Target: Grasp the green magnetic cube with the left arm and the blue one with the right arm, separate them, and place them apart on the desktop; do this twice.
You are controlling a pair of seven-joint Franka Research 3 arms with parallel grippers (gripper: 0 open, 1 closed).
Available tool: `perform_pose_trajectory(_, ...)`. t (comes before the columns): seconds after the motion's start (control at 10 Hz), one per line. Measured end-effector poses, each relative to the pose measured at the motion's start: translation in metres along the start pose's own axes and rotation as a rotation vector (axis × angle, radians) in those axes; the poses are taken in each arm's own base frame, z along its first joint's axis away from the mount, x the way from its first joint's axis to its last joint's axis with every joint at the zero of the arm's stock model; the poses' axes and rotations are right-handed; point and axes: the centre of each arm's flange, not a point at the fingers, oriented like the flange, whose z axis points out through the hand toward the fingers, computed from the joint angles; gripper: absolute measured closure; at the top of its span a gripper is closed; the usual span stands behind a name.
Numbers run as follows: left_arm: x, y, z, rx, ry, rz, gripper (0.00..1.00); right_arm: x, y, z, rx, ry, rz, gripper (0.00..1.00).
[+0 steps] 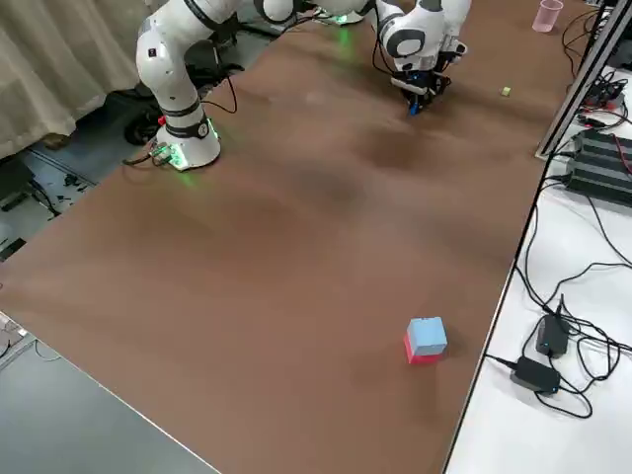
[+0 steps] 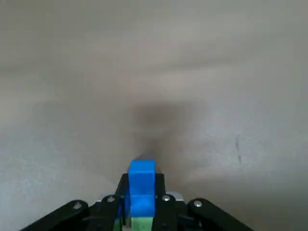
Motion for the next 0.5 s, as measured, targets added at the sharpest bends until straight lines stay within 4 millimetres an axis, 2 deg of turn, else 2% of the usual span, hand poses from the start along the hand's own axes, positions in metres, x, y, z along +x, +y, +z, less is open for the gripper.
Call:
perform_pose_trajectory(0.2,-0.0004,0.0005,-0.0004,-0.007,-0.002,-0.008,0.28,0.0,0.0,0.0,0.0,0.0,0.0,0.76)
perform_pose_trajectory(0.4,-0.0016,-0.0008,0.0014,-0.016,-0.003,-0.006,0.28,0.0,0.0,0.0,0.0,0.0,0.0,0.76)
perform_pose_trajectory(0.5,-0.0033,-0.0027,0.0031,-0.018,-0.003,-0.002,0.33,0.0,0.0,0.0,0.0,0.0,0.0,0.76)
